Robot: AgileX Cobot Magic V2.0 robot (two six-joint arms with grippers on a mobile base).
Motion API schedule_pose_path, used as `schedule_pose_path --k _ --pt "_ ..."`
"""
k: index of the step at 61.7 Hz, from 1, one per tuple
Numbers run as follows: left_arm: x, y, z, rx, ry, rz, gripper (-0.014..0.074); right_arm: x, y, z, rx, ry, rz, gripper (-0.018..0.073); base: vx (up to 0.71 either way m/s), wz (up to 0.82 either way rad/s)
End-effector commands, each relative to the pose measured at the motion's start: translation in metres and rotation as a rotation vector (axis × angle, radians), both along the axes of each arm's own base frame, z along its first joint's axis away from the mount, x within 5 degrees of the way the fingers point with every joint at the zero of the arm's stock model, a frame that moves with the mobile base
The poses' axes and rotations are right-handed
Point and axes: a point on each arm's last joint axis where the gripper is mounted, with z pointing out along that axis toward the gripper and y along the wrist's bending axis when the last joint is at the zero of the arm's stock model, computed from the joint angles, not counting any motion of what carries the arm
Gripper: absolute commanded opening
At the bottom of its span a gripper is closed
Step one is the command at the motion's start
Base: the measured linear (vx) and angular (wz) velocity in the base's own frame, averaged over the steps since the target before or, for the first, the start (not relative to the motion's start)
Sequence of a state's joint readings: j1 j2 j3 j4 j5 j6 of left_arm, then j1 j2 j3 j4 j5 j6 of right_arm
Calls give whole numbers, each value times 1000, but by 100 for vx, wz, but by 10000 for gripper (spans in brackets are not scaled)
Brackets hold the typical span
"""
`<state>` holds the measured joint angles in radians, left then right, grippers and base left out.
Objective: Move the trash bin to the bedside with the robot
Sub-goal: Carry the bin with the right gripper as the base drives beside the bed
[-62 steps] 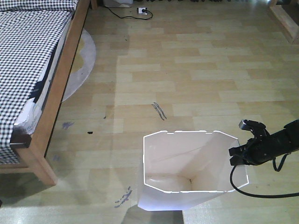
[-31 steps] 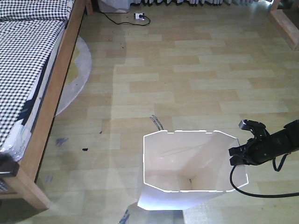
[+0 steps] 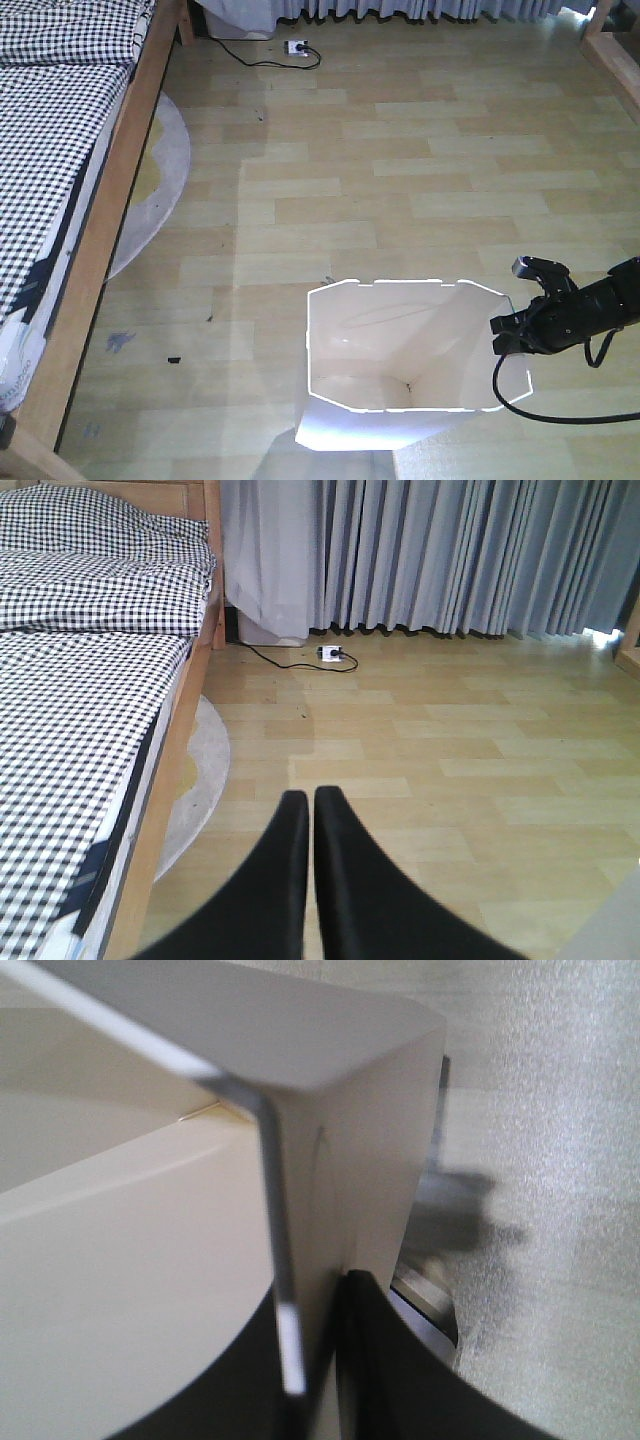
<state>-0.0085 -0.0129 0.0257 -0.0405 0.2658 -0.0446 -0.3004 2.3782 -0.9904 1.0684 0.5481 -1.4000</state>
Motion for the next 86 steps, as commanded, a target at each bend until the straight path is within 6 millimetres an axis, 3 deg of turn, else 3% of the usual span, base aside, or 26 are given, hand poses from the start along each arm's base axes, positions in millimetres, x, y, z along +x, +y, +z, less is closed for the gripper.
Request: schedule_pose_path --k 1,86 --pt "1 0 1 -11 -64 -3 -6 9 11 33 173 -46 -2 -5 25 3" --pt "1 0 1 -11 -64 -3 -6 9 11 33 173 -46 -2 -5 23 2"
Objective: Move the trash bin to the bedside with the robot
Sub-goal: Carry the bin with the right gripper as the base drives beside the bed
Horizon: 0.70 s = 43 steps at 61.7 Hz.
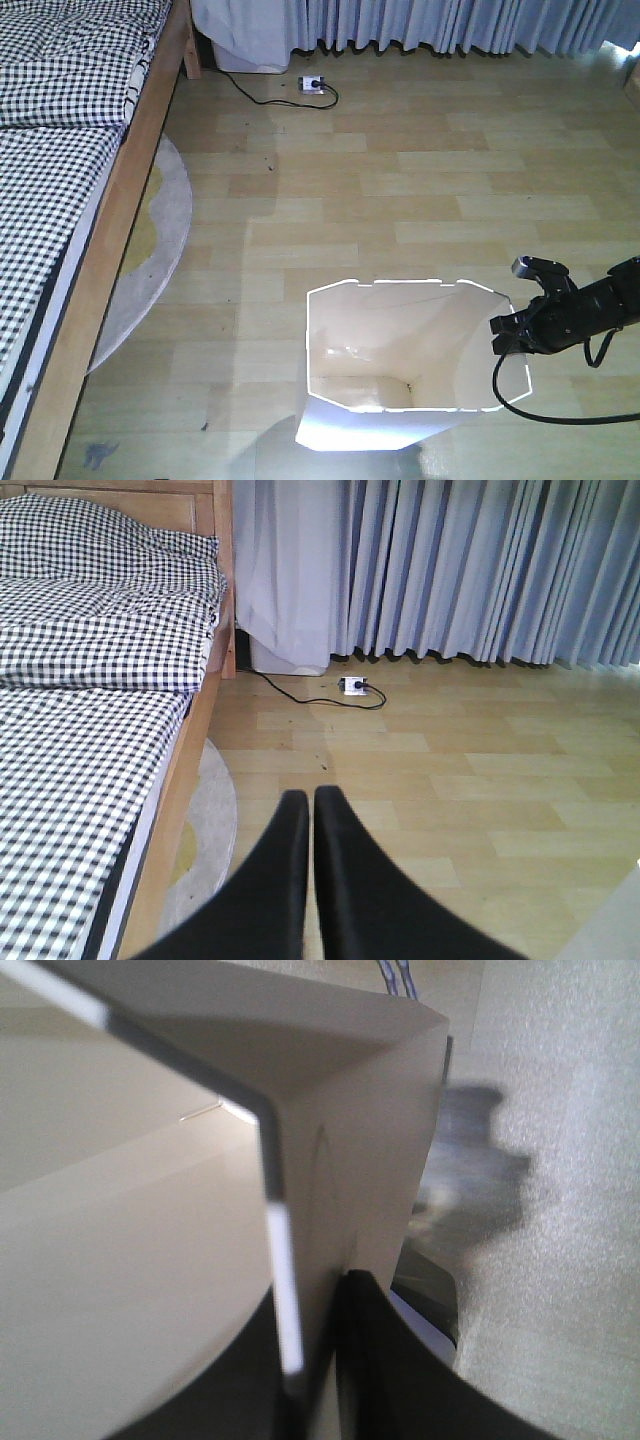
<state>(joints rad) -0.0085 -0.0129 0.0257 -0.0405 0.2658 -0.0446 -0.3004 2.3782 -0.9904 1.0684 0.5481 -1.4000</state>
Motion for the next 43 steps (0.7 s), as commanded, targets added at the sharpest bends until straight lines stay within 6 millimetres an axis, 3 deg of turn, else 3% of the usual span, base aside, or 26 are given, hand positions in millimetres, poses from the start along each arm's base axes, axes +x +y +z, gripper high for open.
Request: schedule_pose_path --k 1,43 --pt "1 0 1 -11 -64 -3 -6 9 11 33 173 -46 -2 -5 24 1" --pt "1 0 1 -11 -64 -3 -6 9 11 33 173 -46 -2 -5 25 3"
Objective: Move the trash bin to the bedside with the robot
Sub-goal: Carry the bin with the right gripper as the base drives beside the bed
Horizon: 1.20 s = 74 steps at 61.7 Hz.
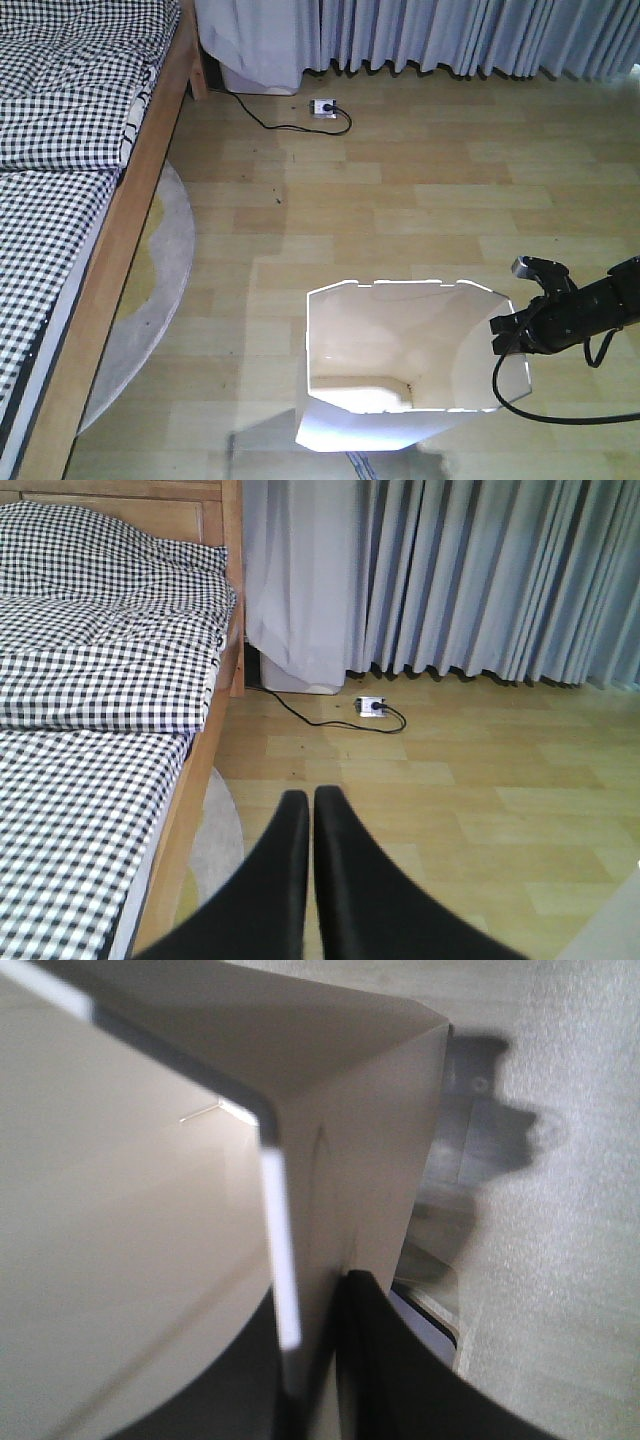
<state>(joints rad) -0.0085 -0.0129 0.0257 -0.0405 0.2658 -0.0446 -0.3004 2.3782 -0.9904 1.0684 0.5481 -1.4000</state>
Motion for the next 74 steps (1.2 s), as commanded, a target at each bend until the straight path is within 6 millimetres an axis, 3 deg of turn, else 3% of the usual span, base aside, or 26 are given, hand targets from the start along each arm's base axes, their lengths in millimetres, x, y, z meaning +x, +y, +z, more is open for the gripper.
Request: schedule_pose_path --k 1,74 --pt "1 0 1 -11 -64 -3 -6 9 11 33 173 -46 -2 -5 25 5" --pt "1 0 1 -11 -64 -3 -6 9 11 33 173 -46 -2 -5 24 3"
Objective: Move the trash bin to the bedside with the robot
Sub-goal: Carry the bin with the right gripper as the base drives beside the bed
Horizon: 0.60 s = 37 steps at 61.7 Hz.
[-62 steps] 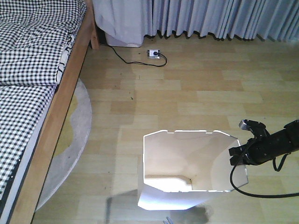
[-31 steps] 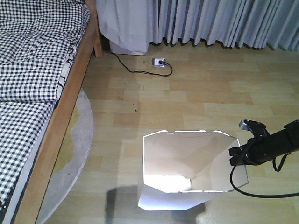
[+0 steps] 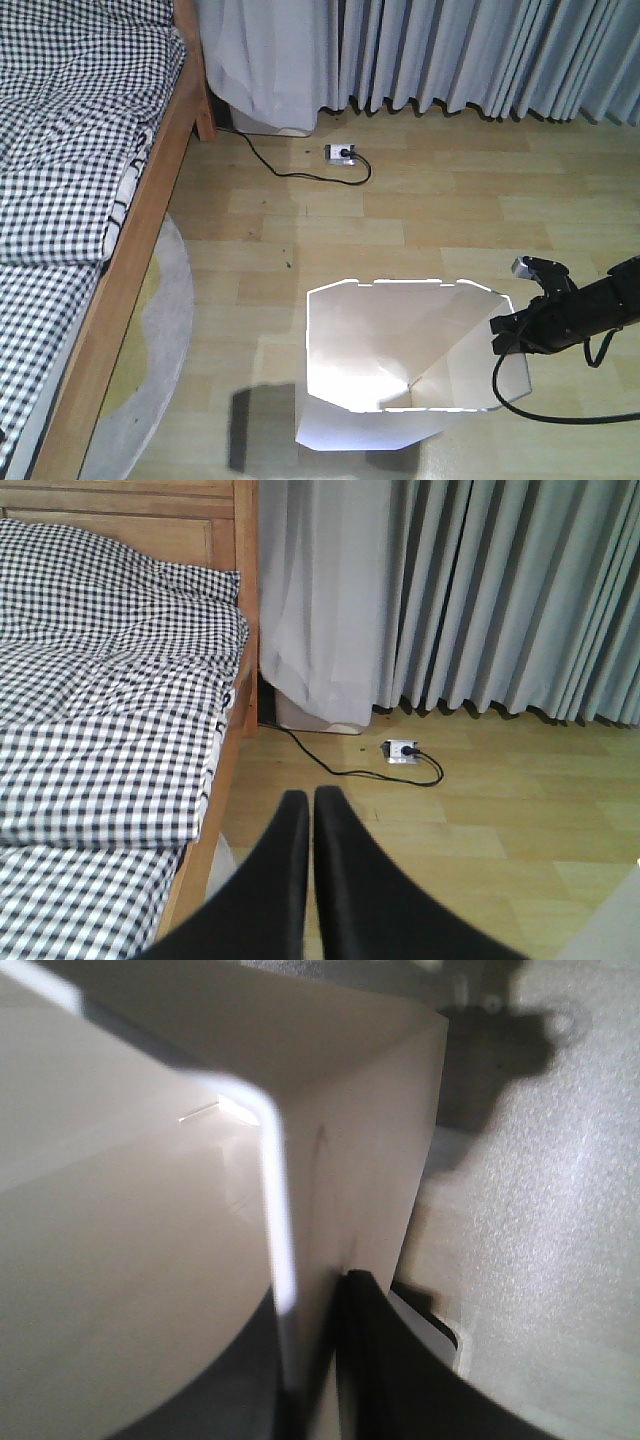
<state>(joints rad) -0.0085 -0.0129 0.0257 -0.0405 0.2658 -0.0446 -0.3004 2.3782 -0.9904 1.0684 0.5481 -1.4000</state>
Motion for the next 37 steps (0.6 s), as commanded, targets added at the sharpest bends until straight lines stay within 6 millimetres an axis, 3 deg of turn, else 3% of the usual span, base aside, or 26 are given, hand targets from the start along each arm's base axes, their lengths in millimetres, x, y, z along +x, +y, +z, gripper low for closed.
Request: schedule_pose_path --k 1,37 --pt "1 0 1 -11 -64 -3 -6 9 11 33 173 -46 -2 -5 24 -3" --pt "1 0 1 -11 -64 -3 -6 9 11 33 173 -46 -2 -5 23 -3"
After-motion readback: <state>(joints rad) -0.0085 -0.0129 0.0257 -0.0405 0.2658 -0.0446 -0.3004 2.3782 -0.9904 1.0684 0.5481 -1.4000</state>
